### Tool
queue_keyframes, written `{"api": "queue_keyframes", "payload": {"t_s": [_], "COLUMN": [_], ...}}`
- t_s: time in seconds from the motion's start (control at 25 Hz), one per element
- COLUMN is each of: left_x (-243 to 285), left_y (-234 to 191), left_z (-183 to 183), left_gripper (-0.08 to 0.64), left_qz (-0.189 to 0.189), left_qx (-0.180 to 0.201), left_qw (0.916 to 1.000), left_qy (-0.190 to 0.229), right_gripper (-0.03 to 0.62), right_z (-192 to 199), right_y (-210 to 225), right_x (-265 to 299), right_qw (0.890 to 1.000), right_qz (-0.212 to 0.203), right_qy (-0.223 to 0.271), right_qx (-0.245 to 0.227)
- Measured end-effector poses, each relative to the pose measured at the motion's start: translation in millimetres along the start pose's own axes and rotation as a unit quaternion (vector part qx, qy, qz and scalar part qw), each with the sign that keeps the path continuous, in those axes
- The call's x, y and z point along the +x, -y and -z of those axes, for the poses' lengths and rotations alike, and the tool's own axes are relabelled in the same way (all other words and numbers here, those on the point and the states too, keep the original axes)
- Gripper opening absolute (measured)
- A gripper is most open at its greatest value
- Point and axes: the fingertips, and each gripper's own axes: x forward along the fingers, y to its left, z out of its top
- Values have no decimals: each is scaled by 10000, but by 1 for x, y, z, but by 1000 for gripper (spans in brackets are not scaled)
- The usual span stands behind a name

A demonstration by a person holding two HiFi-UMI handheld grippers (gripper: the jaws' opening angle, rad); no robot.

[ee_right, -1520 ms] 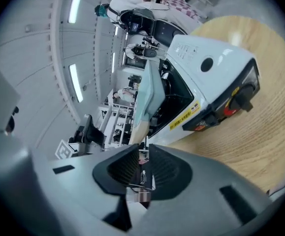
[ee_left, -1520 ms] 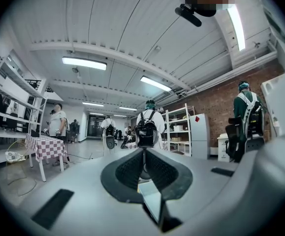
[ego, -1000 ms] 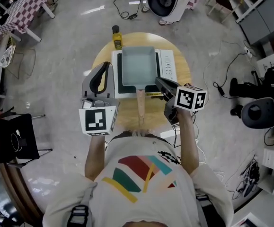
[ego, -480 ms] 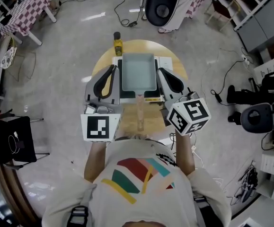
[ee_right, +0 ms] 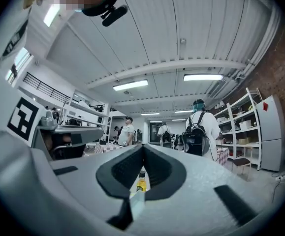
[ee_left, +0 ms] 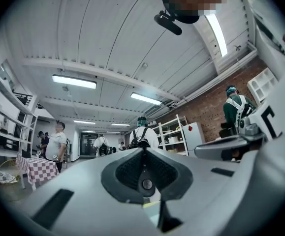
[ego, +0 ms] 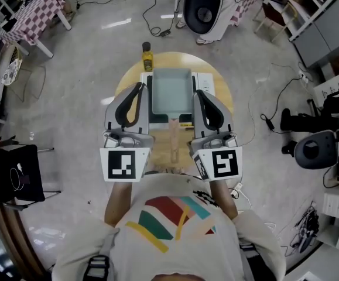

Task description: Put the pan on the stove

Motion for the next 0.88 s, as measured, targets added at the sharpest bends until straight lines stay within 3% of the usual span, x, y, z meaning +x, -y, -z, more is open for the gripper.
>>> {"api": "queue_keyframes", "payload": {"t_s": [0.88], "left_x": [-18], "left_y": [0], "left_z": [-12], "left_gripper": [14], "left_qz": [-61], "left_qx": [127], "left_qw": [9999], "left_qy": [94], "right_gripper": [-2], "right_z": [16], "right_y": [-2], "right_x": [-15], "right_qw": [9994], "right_qz": [129], "right_qy": [-281], "right_qx": [135]}}
